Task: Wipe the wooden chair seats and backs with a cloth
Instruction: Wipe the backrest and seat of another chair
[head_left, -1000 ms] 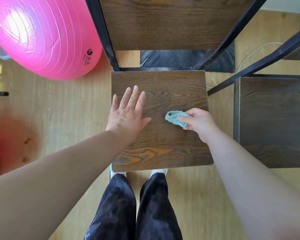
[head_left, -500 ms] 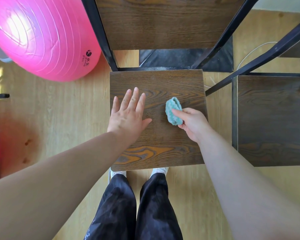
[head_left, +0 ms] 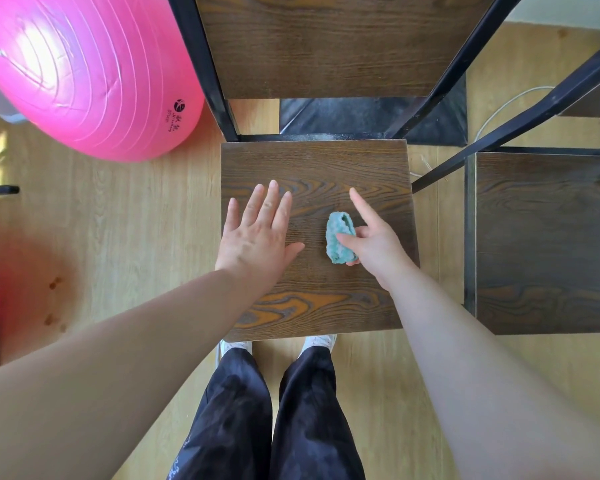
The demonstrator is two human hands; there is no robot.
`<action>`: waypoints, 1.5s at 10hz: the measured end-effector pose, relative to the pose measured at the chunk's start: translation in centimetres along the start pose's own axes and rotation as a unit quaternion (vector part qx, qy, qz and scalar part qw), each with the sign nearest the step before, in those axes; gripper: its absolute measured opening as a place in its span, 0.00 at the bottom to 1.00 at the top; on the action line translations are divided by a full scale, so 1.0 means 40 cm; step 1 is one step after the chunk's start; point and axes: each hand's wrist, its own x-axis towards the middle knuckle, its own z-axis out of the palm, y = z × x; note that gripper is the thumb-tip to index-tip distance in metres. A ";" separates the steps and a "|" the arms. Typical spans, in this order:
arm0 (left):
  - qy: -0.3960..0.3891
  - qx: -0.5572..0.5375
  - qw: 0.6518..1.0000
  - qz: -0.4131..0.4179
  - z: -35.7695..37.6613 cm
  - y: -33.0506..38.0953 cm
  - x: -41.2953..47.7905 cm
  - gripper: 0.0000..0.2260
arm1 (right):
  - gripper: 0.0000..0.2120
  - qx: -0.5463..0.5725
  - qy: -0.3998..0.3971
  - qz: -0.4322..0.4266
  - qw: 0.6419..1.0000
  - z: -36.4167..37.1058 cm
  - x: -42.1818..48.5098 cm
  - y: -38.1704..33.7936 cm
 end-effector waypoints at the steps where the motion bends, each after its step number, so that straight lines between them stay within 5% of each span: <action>1: 0.001 0.003 1.000 0.001 -0.002 -0.002 0.002 0.34 | 0.35 -0.028 -0.027 -0.027 0.999 0.004 -0.006 -0.002; 3: 0.002 0.000 1.000 0.003 -0.003 -0.004 0.001 0.34 | 0.19 -0.039 -0.017 -0.057 0.997 0.006 -0.003 0.015; 5: 0.002 -0.001 1.000 0.001 0.003 -0.007 -0.001 0.34 | 0.12 0.012 0.072 -0.049 0.996 0.005 0.009 0.026; 7: -0.002 0.004 1.000 -0.002 0.009 -0.014 0.001 0.34 | 0.28 -0.105 0.174 -0.050 0.978 -0.001 0.027 0.022; 9: -0.009 0.004 1.000 -0.006 0.010 -0.023 0.005 0.34 | 0.17 -0.203 0.238 -0.084 0.946 0.000 0.063 0.032; 12: -0.013 0.005 0.999 -0.049 0.036 -0.107 0.070 0.34 | 0.17 -0.194 0.391 -0.059 0.898 -0.104 0.241 -0.112; 15: -0.020 -0.019 0.996 -0.082 0.074 -0.206 0.121 0.33 | 0.16 -0.225 0.350 -0.028 0.909 0.074 0.333 -0.208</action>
